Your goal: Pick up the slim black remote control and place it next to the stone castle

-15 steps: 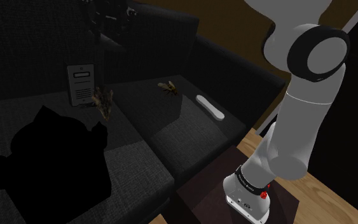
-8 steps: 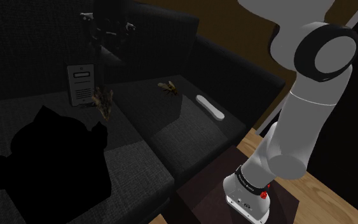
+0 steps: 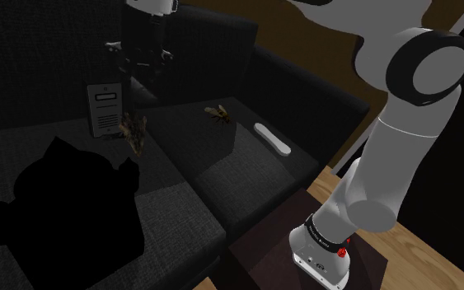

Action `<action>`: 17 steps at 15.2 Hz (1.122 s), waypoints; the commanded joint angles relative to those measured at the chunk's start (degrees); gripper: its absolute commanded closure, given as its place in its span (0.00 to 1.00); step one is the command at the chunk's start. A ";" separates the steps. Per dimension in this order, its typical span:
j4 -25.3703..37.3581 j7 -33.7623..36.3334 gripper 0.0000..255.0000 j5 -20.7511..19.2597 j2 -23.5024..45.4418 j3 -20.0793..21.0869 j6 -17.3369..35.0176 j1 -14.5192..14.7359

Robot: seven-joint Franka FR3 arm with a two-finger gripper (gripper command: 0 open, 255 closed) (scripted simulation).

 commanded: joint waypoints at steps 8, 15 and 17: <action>-7.43 -0.29 1.00 0.16 -0.40 -0.18 7.09 -0.44; -12.20 -0.27 1.00 -0.08 0.10 -0.32 12.31 -0.54; -13.41 -0.24 1.00 -0.21 0.36 -0.37 13.76 -0.54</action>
